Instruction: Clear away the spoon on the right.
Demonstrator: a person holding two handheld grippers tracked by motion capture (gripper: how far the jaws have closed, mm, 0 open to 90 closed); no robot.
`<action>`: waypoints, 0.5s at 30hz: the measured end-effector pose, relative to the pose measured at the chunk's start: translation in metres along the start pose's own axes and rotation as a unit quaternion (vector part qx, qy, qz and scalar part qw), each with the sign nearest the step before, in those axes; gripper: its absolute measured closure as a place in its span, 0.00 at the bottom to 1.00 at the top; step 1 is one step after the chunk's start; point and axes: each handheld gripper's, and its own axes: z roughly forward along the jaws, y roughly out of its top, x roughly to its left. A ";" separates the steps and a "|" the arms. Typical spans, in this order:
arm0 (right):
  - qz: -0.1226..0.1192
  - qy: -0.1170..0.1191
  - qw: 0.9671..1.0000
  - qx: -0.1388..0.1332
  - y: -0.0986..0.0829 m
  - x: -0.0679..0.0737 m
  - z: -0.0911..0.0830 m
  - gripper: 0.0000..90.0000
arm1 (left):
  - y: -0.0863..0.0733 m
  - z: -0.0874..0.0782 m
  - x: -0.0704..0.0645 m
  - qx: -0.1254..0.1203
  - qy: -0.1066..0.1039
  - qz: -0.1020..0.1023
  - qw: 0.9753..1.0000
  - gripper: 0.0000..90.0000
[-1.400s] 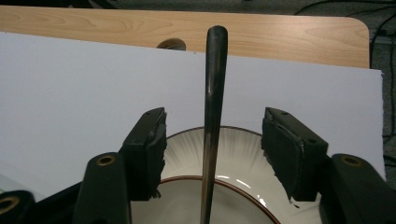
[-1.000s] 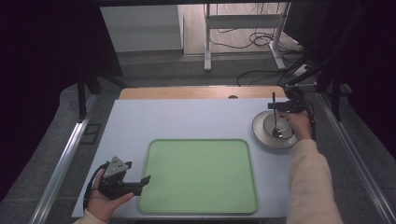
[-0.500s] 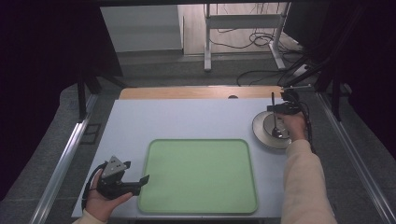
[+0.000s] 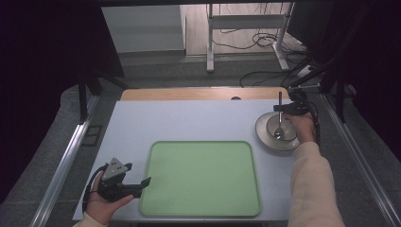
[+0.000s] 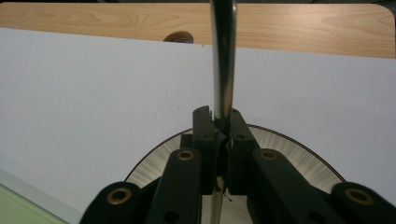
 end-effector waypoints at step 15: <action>-0.019 0.003 1.000 -0.018 0.004 0.002 -0.020 0.99 | 0.000 0.000 0.000 0.000 0.000 0.000 1.000 0.16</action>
